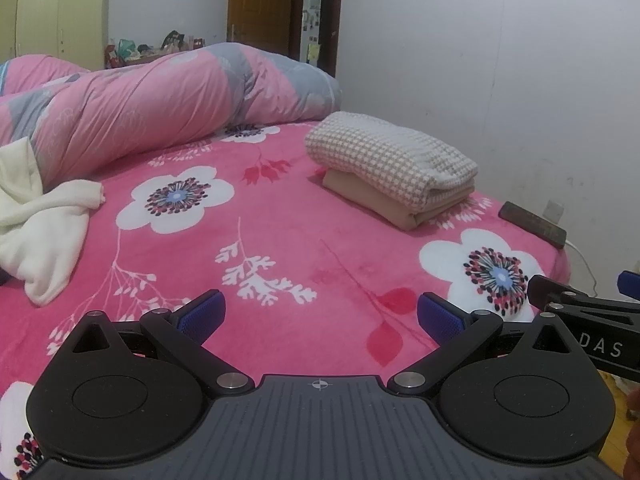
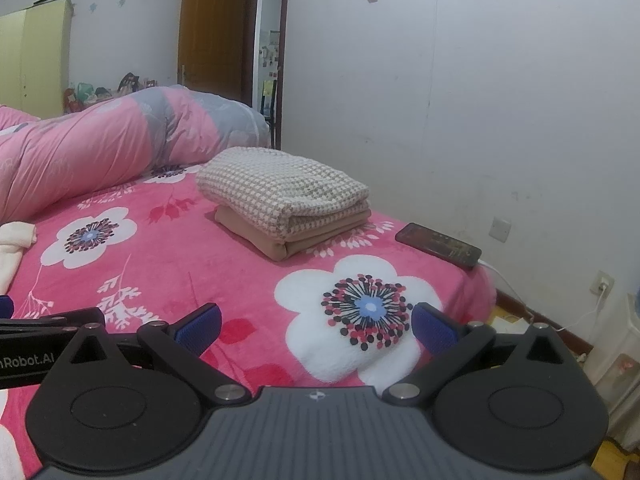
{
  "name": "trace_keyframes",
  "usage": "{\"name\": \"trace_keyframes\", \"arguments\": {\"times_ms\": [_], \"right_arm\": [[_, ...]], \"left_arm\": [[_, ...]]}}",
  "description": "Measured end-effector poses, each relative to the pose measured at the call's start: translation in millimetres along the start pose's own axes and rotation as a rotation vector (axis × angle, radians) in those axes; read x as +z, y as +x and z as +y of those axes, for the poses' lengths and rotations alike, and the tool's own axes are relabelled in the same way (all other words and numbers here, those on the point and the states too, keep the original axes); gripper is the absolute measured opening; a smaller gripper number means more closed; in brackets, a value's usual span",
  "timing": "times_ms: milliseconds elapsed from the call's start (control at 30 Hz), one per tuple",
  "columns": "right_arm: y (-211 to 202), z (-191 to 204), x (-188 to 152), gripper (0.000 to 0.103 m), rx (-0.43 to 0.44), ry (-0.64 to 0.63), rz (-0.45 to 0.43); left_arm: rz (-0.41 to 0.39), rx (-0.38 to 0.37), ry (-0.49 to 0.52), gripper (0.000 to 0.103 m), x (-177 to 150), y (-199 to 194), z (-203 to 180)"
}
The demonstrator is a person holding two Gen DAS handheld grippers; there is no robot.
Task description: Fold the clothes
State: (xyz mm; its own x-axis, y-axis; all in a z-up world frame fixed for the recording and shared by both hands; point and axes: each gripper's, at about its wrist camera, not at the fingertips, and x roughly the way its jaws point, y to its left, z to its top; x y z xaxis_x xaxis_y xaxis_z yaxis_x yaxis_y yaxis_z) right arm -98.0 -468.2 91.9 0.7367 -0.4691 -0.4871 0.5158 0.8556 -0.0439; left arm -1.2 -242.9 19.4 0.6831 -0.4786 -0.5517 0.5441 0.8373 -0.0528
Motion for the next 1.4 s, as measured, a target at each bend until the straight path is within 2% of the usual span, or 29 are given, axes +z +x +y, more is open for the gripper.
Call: {"name": "trace_keyframes", "arguments": {"times_ms": [1400], "right_arm": [[-0.2,3.9,-3.4,0.103,0.001,0.002,0.004]], "left_arm": [[0.001,0.01,-0.002,0.103,0.1,2.5,0.7]]}}
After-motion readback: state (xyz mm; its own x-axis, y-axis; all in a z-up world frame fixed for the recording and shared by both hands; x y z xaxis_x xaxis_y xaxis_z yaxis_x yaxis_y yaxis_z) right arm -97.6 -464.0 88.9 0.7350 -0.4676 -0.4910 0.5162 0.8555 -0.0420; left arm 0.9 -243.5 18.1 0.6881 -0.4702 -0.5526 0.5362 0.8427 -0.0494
